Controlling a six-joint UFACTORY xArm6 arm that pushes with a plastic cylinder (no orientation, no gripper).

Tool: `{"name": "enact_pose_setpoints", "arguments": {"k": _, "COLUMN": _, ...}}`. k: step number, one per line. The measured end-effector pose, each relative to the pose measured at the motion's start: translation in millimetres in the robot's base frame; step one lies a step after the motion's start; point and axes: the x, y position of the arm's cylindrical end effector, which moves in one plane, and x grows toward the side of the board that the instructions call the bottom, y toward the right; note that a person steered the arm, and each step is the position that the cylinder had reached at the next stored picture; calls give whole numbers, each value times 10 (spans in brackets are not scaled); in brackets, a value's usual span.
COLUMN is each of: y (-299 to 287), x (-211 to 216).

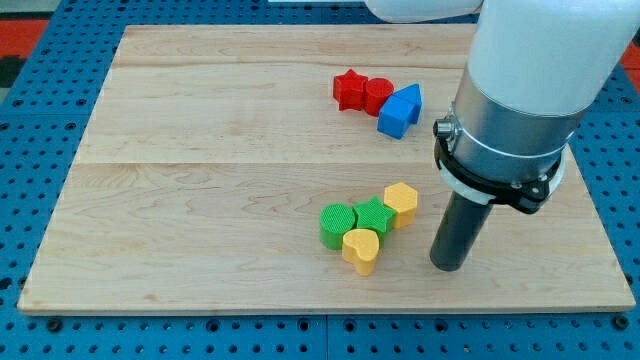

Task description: Slide the yellow heart to the bottom left of the yellow hexagon

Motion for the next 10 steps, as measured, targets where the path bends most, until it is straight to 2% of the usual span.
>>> {"name": "enact_pose_setpoints", "arguments": {"k": 1, "y": 15, "x": 60}}
{"name": "enact_pose_setpoints", "arguments": {"k": 2, "y": 16, "x": 474}}
{"name": "enact_pose_setpoints", "arguments": {"k": 3, "y": -120, "x": 418}}
{"name": "enact_pose_setpoints", "arguments": {"k": 4, "y": 163, "x": -50}}
{"name": "enact_pose_setpoints", "arguments": {"k": 5, "y": 273, "x": -309}}
{"name": "enact_pose_setpoints", "arguments": {"k": 6, "y": 60, "x": -309}}
{"name": "enact_pose_setpoints", "arguments": {"k": 9, "y": -1561, "x": -277}}
{"name": "enact_pose_setpoints", "arguments": {"k": 10, "y": -1926, "x": -311}}
